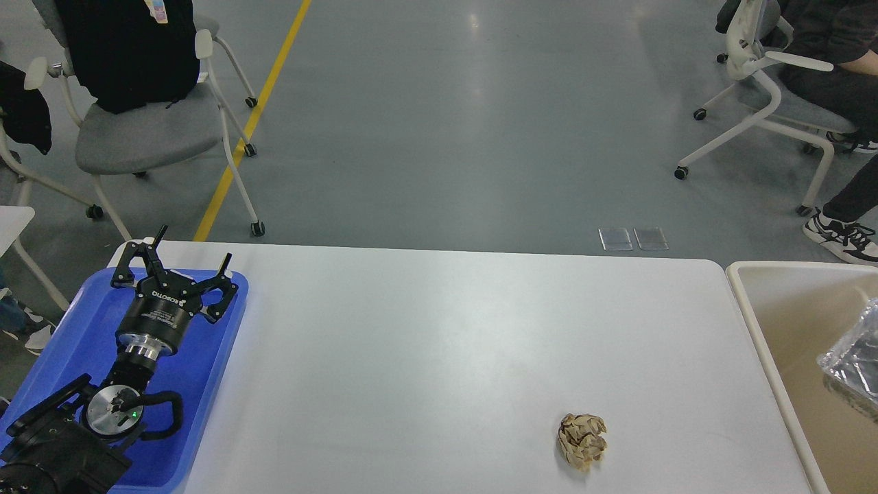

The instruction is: Tidy desktop

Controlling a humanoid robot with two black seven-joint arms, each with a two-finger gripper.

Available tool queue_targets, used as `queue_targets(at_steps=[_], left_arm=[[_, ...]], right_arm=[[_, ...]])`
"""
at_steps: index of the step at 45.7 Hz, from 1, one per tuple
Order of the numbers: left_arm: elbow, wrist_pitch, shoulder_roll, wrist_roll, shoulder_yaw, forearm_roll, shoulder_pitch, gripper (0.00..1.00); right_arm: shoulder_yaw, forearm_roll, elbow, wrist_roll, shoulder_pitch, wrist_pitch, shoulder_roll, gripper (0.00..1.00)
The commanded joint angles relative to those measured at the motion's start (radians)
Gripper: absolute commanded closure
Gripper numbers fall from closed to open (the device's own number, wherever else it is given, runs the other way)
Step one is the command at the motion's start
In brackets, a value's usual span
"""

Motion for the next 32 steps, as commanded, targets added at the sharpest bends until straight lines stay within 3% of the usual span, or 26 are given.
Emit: queue_targets(at_steps=[1, 3, 4, 7, 9, 20, 32], left_arm=[[0.000, 0.000, 0.000, 0.000, 0.000, 0.000, 0.000, 0.01], [0.000, 0.000, 0.000, 0.000, 0.000, 0.000, 0.001, 0.01], [0.000, 0.000, 0.000, 0.000, 0.000, 0.000, 0.001, 0.01], [0.000, 0.000, 0.000, 0.000, 0.000, 0.000, 0.000, 0.01], [0.000, 0.000, 0.000, 0.000, 0.000, 0.000, 0.000, 0.01], [0.000, 0.000, 0.000, 0.000, 0.000, 0.000, 0.000, 0.01], [0.000, 0.000, 0.000, 0.002, 0.000, 0.000, 0.000, 0.01]], right_arm=[[0.004, 0.003, -0.002, -0.001, 0.006, -0.022, 0.014, 0.82], [0.008, 0.009, 0.005, -0.001, 0.012, -0.046, 0.009, 0.51], [0.011, 0.012, 0.008, -0.001, 0.015, -0.063, 0.008, 0.40], [0.027, 0.024, 0.009, -0.001, 0.018, -0.094, 0.006, 0.14], [0.030, 0.026, 0.009, 0.000, 0.019, -0.100, 0.006, 0.02], [0.011, 0.027, 0.009, 0.000, 0.030, -0.092, -0.015, 0.00], [-0.055, 0.027, 0.084, 0.000, 0.268, -0.072, -0.205, 0.00]])
